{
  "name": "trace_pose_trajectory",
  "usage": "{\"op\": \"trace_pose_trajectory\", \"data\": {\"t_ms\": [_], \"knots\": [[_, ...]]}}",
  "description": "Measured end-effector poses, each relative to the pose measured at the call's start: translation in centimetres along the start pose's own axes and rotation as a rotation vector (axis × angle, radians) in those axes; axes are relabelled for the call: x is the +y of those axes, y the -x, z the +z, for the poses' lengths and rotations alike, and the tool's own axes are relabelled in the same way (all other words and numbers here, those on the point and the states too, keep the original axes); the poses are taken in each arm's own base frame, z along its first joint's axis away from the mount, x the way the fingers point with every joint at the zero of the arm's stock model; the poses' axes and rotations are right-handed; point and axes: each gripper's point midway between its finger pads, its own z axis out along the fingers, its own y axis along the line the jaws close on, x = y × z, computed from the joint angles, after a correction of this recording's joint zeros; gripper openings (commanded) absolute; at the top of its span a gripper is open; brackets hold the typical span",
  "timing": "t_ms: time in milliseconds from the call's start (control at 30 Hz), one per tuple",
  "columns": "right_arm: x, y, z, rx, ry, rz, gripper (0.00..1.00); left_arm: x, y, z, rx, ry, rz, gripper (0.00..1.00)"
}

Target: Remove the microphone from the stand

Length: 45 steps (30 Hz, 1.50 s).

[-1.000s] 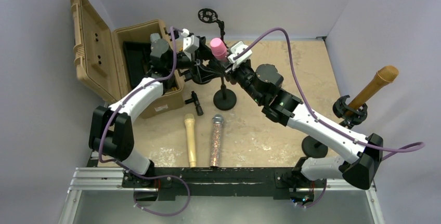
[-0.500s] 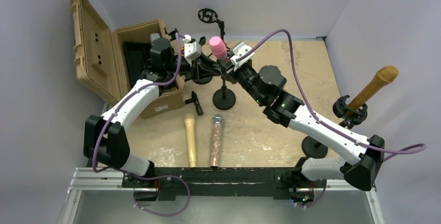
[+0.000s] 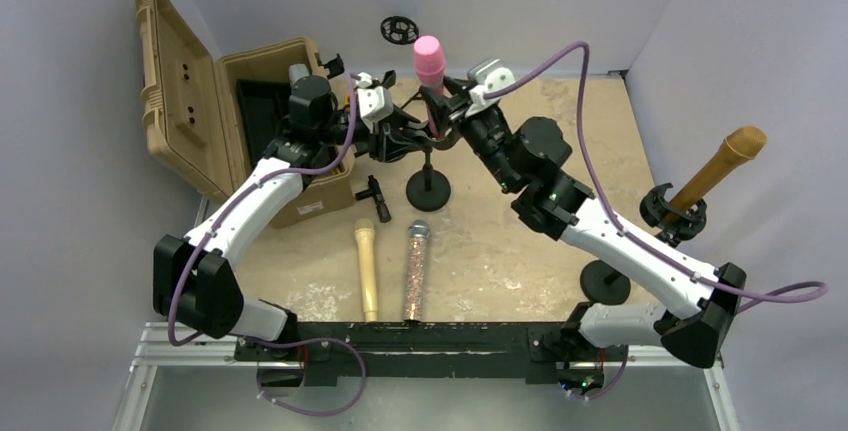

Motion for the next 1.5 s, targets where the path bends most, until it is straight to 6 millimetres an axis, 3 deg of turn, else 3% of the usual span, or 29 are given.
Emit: {"op": "trace_pose_trajectory", "data": {"t_ms": [100, 233, 300, 333, 433, 467, 567, 633, 733, 900, 1133, 1333, 1500], "knots": [[-0.6, 3.7, -0.2, -0.084, -0.015, 0.036, 0.0, 0.0, 0.0, 0.1, 0.0, 0.0, 0.001, 0.0], [-3.5, 10.1, -2.8, -0.243, -0.104, 0.12, 0.0, 0.0, 0.1, 0.3, 0.0, -0.001, 0.003, 0.0], [-5.3, 13.1, -4.3, -0.322, -0.165, 0.163, 0.0, 0.1, 0.1, 0.4, 0.003, -0.001, -0.001, 0.34], [-6.3, 14.7, -5.0, -0.359, -0.2, 0.187, 0.0, 0.2, 0.1, 0.5, 0.01, 0.005, -0.008, 0.46], [-9.4, 16.9, -6.1, -0.414, -0.313, 0.232, 0.0, 0.4, 0.2, 0.6, 0.026, 0.022, -0.023, 0.72], [-10.5, 16.9, -6.3, -0.418, -0.351, 0.236, 0.0, 0.4, 0.2, 0.6, 0.031, 0.029, -0.032, 0.95], [-12.7, 14.7, -5.9, -0.379, -0.428, 0.233, 0.0, 0.4, -0.3, 0.6, 0.051, 0.053, -0.089, 1.0], [-13.3, 11.6, -5.4, -0.315, -0.457, 0.223, 0.0, 0.7, -0.4, 0.4, 0.064, 0.087, -0.128, 1.0], [-12.8, 6.3, -3.9, -0.183, -0.457, 0.206, 0.0, 1.5, 0.2, -0.1, 0.079, 0.179, -0.185, 1.0], [-12.2, -0.5, -1.8, -0.004, -0.463, 0.197, 0.0, 3.3, 4.6, -1.3, 0.022, 0.337, -0.246, 0.99], [-12.0, -5.9, -1.0, 0.136, -0.469, 0.225, 0.0, 2.6, 8.8, -3.6, -0.077, 0.454, -0.249, 0.87], [-9.1, -10.7, -1.6, 0.256, -0.356, 0.312, 0.0, 3.3, 8.0, -3.4, -0.069, 0.515, -0.286, 0.87], [-5.3, -16.3, -4.1, 0.396, -0.212, 0.393, 0.0, 4.6, 5.4, -2.4, -0.03, 0.539, -0.366, 0.85]]}}
